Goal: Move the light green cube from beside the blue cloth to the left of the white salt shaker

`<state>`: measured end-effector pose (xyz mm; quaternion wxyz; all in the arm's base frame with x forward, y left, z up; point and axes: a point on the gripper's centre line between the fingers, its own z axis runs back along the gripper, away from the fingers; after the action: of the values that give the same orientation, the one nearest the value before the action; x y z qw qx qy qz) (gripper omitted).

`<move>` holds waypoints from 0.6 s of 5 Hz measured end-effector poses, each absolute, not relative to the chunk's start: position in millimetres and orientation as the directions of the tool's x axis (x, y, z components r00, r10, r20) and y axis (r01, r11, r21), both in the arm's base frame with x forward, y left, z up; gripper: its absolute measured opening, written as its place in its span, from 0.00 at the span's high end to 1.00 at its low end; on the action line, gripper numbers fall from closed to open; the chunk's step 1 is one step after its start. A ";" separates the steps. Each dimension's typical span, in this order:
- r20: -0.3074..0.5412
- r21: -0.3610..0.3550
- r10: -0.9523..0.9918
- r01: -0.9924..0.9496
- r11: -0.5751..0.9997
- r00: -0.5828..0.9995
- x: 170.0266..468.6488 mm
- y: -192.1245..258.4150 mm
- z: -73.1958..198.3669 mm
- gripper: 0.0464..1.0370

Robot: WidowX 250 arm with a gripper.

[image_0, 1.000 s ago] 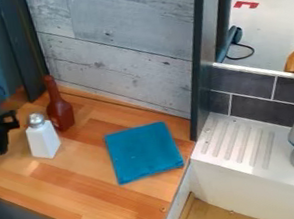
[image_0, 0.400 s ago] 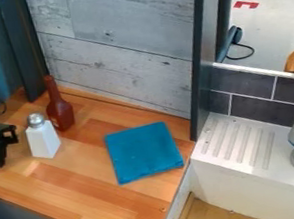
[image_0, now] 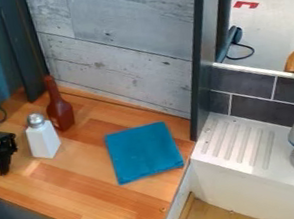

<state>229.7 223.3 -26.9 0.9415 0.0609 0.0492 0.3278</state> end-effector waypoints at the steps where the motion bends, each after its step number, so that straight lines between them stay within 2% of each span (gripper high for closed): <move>1: -0.049 0.134 0.610 -0.600 0.789 0.791 228.2 219.5 -15.0 0.03; 2: 0.067 0.090 0.579 -0.583 0.807 0.812 231.5 211.1 42.4 0.03; 3: 0.148 0.084 0.509 -0.524 0.848 0.848 228.3 181.2 94.6 0.03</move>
<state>228.3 181.2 94.6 0.9593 0.0607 -0.0599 0.2692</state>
